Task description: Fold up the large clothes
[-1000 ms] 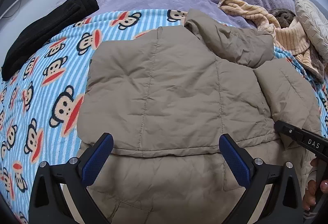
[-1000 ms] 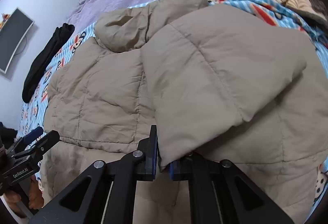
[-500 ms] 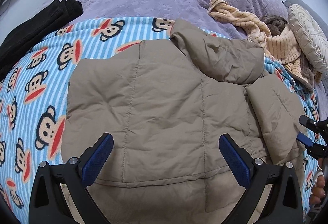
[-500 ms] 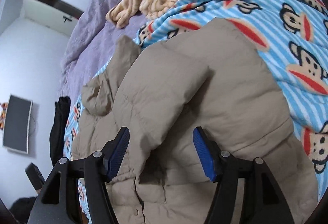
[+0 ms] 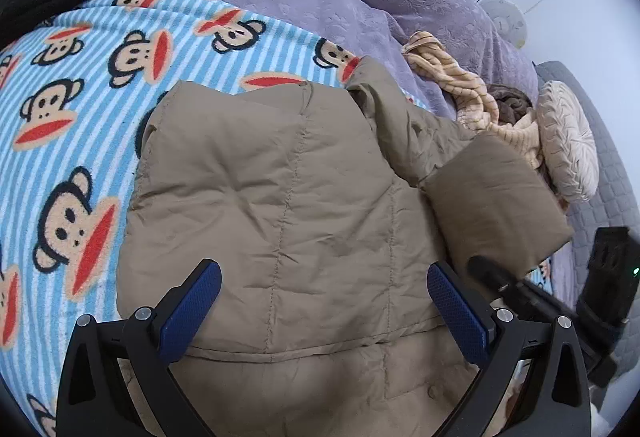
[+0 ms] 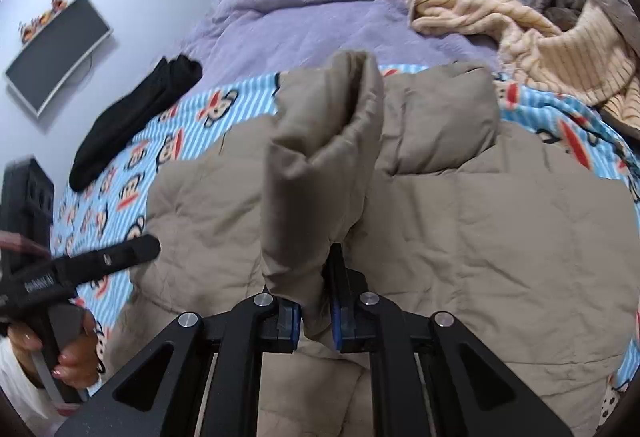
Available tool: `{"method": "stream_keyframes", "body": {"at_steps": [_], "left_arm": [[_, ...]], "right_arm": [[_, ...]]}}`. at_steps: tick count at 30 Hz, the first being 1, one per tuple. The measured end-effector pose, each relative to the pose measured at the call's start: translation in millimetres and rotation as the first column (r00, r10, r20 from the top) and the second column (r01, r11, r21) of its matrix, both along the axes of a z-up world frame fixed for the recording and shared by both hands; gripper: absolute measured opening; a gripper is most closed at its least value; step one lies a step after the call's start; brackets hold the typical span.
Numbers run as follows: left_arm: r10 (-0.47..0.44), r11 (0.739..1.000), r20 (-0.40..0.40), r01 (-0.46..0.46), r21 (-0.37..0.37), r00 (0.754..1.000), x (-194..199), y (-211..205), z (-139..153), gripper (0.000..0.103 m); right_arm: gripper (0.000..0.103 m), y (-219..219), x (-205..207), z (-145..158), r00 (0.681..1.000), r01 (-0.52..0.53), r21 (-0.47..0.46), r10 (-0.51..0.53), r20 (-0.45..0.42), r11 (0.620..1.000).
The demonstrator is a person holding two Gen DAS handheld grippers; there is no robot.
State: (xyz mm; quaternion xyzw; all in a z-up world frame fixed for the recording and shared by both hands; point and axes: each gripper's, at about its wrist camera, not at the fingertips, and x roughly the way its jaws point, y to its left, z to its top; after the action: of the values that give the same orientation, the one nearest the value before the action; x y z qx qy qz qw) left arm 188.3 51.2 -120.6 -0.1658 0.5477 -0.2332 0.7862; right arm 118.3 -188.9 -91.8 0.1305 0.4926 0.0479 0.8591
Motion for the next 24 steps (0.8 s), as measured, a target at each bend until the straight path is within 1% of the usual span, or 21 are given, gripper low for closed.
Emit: {"method": "stream_keyframes", "body": {"at_steps": [1,4,5,6,7,8,9,11,13,14,16,17,18,19,20,22,23,24], "left_arm": [[-0.002,1.0,-0.005,0.002,-0.024,1.0,0,1,0,0.103],[-0.029,0.993,-0.029,0.025,-0.113,0.999,1,-1,2,0.103],[-0.044,0.989,-0.037,0.038,-0.143,0.998,1,-4,2,0.103],[-0.06,0.985,-0.042,0.053,-0.164,0.997,0,-8,2,0.103],[-0.075,0.982,-0.044,0.066,-0.175,0.996,0,-13,3,0.103],[-0.09,0.98,-0.045,0.08,-0.181,0.995,0,-18,3,0.103],[-0.109,0.978,-0.047,0.099,-0.185,0.993,0,-23,3,0.103],[-0.135,0.976,-0.055,0.124,-0.182,0.989,2,-33,1,0.103],[-0.147,0.978,-0.07,0.135,-0.161,0.987,4,-43,-7,0.103],[-0.15,0.979,-0.078,0.137,-0.149,0.986,6,-48,-11,0.103],[-0.152,0.982,-0.095,0.139,-0.13,0.984,9,-59,-20,0.103],[-0.153,0.982,-0.099,0.141,-0.123,0.983,11,-63,-24,0.103],[-0.153,0.984,-0.1,0.141,-0.11,0.983,13,-69,-26,0.103],[-0.153,0.985,-0.094,0.145,-0.093,0.984,14,-75,-28,0.103],[-0.155,0.986,-0.083,0.149,-0.075,0.984,14,-81,-28,0.103],[-0.159,0.987,-0.074,0.156,-0.047,0.984,15,-92,-28,0.103],[-0.162,0.987,-0.074,0.159,-0.038,0.984,15,-96,-28,0.102],[-0.165,0.986,-0.071,0.164,-0.027,0.984,15,-99,-28,0.097]], "right_arm": [[0.013,9,0,-7,0.999,-0.03,-0.021,0.029,-0.026,0.999],[0.018,28,-5,-22,0.992,-0.095,-0.097,0.087,-0.088,0.991],[0.026,30,-7,-24,0.99,-0.108,-0.1,0.098,-0.1,0.989],[0.038,28,-10,-24,0.989,-0.108,-0.084,0.099,-0.106,0.991],[0.045,23,-14,-22,0.99,-0.097,-0.061,0.09,-0.107,0.993],[0.059,15,-21,-19,0.992,-0.078,-0.036,0.073,-0.105,0.996],[0.066,3,-29,-15,0.994,-0.045,-0.006,0.045,-0.099,0.999],[0.066,-24,-46,-12,0.994,0.029,0.052,-0.024,-0.103,0.998],[0.066,-57,-67,-12,0.985,0.134,0.116,-0.119,-0.128,0.984],[0.066,-80,-81,-14,0.972,0.207,0.163,-0.183,-0.147,0.965],[0.066,-120,-103,-21,0.936,0.34,0.246,-0.3,-0.184,0.908],[0.066,-139,-117,-27,0.91,0.408,0.285,-0.36,-0.207,0.867],[0.066,-160,-133,-35,0.874,0.482,0.321,-0.425,-0.236,0.815],[0.066,-175,-142,-40,0.844,0.535,0.349,-0.47,-0.257,0.769],[0.066,-190,-154,-45,0.813,0.582,0.386,-0.515,-0.272,0.716],[0.066,-214,-168,-51,0.768,0.635,0.438,-0.579,-0.273,0.636],[0.066,-223,-172,-51,0.748,0.654,0.452,-0.606,-0.269,0.607],[0.066,-234,-176,-53,0.726,0.672,0.47,-0.635,-0.265,0.572]]}}
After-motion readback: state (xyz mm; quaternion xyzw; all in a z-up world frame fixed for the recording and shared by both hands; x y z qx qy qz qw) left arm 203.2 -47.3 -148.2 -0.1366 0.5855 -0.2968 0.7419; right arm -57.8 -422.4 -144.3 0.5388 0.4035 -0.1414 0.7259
